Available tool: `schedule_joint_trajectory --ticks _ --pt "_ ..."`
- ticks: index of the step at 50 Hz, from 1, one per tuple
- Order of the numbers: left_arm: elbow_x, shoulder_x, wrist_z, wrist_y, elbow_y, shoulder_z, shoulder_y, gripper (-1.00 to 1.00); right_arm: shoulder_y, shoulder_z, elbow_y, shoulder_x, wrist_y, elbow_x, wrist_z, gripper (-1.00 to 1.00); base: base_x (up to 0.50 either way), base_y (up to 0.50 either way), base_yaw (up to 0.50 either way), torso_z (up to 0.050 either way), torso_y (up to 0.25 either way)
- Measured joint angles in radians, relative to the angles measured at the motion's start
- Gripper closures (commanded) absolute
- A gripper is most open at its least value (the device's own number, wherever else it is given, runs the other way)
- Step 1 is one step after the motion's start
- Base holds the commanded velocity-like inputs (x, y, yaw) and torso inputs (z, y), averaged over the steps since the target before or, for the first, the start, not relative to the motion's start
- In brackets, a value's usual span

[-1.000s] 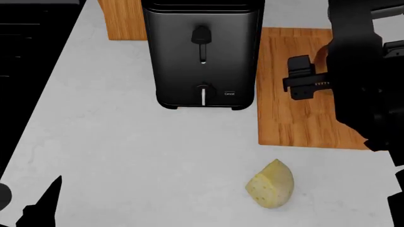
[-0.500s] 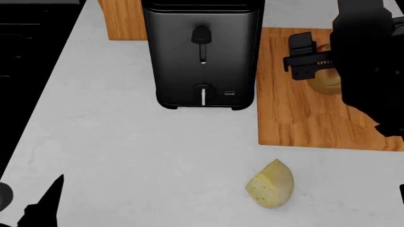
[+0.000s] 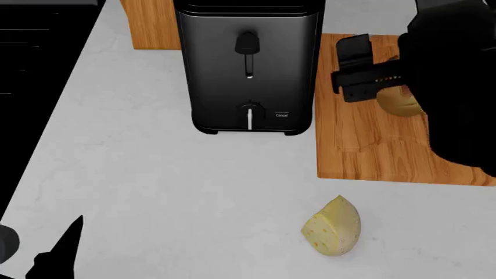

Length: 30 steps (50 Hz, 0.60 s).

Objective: Place the bread and cheese on the cutting board.

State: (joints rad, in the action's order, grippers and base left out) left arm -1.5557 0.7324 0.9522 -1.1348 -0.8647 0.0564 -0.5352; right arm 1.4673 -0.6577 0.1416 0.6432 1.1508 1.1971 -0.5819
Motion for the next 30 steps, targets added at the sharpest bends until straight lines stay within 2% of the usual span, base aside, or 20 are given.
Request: schedule_joint_trajectory --ticks 12,22,30 --pt "0.015 -0.001 -0.014 0.013 -0.015 -0.002 0.026 -1.0 -0.093 0.156 -0.324 0.133 0.073 0.406 -0.287 -1.0 0.0 0.0 0.0 0.0 0.0" --pt "0.006 0.003 -0.009 0.024 -0.033 -0.004 0.039 -1.0 -0.202 0.241 -0.574 0.266 0.02 0.725 -0.472 -1.0 0.0 0.0 0.0 0.0 0.0" --pt "-0.012 0.004 0.008 0.026 -0.034 0.006 0.027 -1.0 -0.276 0.28 -0.738 0.341 -0.04 0.897 -0.56 -1.0 0.0 0.0 0.0 0.0 0.0"
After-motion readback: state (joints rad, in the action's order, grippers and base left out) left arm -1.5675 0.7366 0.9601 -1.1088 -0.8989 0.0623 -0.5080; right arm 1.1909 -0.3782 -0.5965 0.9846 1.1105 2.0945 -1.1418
